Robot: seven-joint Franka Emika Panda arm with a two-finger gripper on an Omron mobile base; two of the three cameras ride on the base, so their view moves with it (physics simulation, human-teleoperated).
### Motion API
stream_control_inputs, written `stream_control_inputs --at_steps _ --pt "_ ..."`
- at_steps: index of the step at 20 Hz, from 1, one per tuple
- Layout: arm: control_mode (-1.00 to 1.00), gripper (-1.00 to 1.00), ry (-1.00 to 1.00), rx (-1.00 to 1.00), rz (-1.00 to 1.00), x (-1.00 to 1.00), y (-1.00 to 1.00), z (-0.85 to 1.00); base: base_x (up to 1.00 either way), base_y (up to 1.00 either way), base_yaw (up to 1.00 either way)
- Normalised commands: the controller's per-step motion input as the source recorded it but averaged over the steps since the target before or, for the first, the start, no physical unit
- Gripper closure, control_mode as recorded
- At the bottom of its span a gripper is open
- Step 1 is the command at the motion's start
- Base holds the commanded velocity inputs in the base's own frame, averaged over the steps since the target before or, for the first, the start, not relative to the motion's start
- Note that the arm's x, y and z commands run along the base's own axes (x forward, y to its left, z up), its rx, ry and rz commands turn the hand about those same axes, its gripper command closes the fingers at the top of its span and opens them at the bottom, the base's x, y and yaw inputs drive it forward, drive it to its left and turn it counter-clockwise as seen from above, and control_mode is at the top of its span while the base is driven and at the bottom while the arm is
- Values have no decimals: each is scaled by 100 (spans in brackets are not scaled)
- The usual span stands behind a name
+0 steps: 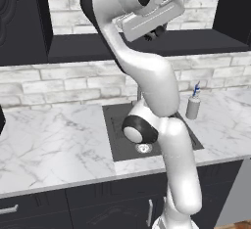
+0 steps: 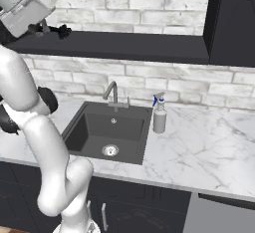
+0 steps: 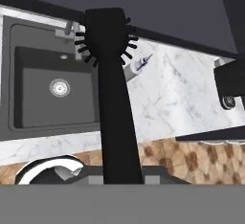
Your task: Locate and retrieve the dish brush and spray from the cabinet. Place them next to the sink.
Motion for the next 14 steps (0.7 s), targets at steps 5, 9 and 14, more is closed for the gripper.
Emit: stream_control_inputs --at_steps 5,9,14 --pt "-100 100 4 0 2 -98 -81 -47 0 0 0" --pt "-100 100 40 -19 5 -44 -38 -28 0 0 0" --pt "-100 100 48 -29 9 -28 -17 -31 0 0 0"
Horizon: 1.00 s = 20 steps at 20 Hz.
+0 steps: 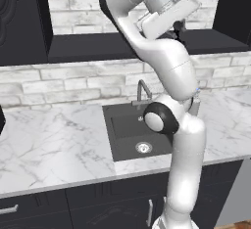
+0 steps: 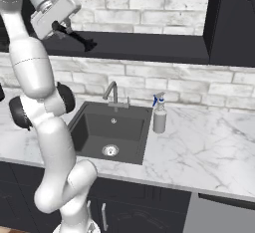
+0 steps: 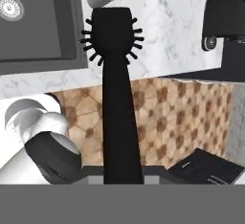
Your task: Locate and retrieve the dish brush and spray from the cabinet. Place them next to the sink.
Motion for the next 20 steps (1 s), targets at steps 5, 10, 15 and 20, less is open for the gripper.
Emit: stream_control_inputs --at_steps 5,10,15,20 --pt "-100 100 43 -25 9 -40 -24 -45 0 0 0" --pt "-100 100 17 -17 8 -82 -40 -70 0 0 0" --pt "-100 100 -8 0 3 -93 -61 -6 0 0 0" --pt "-100 100 -13 13 5 -53 -62 0 0 0 0"
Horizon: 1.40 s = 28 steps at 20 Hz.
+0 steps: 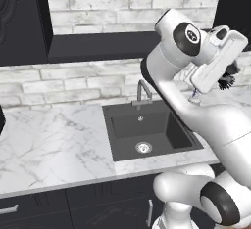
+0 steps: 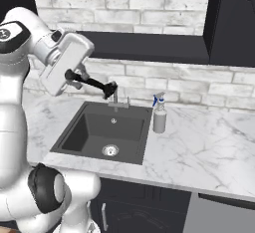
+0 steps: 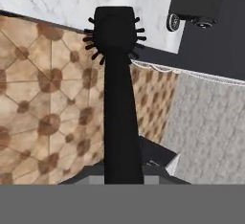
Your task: Locate and retrieve the dish brush and spray from the cabinet. Place them next to the sink.
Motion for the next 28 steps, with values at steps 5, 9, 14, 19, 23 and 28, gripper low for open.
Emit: stream_control_inputs --at_steps 5,9,14,19,23,28 --pt "-100 100 -24 27 0 -29 -54 -25 0 0 0" --pt "-100 100 -29 31 0 0 -70 -49 0 0 0" --pt "-100 100 -30 23 0 4 -68 -48 0 0 0" --pt "-100 100 -13 7 6 36 -63 -39 0 0 0" --pt "-100 100 -13 7 14 35 -29 -40 0 0 0" --pt "-100 100 -8 17 17 59 -3 -40 0 0 0"
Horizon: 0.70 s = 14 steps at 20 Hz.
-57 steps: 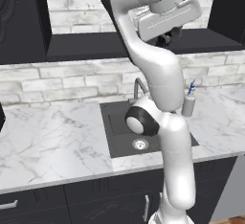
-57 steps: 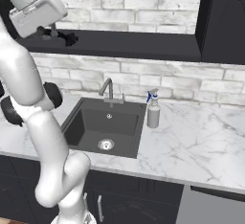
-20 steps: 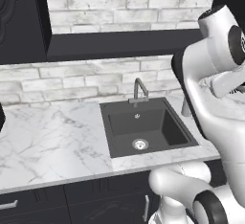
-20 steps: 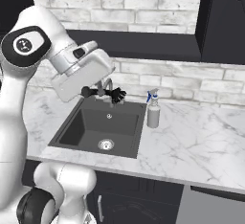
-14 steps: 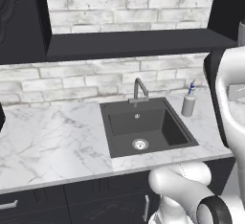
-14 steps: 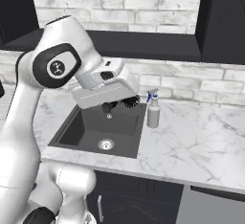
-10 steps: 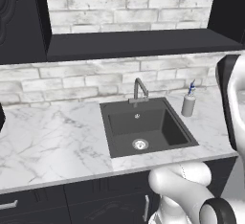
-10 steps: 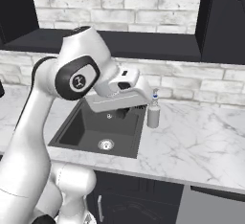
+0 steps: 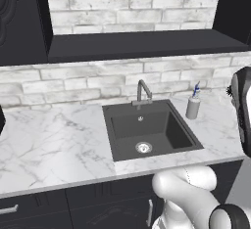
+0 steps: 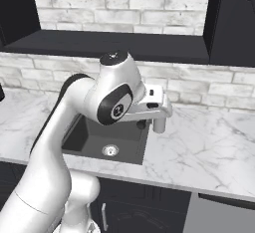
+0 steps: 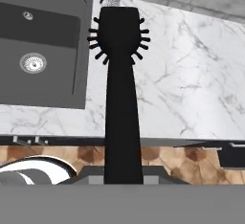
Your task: Locate and retrieve the dish brush and spray from the cabinet. Place them next to the sink.
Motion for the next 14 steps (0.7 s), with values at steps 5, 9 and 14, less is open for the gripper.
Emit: stream_control_inputs --at_steps 5,9,14 --pt "-100 100 -2 13 17 63 0 -43 0 0 0" --pt "-100 100 8 6 6 42 -6 -31 0 0 0" --pt "-100 100 15 4 2 26 -1 -37 0 0 0"
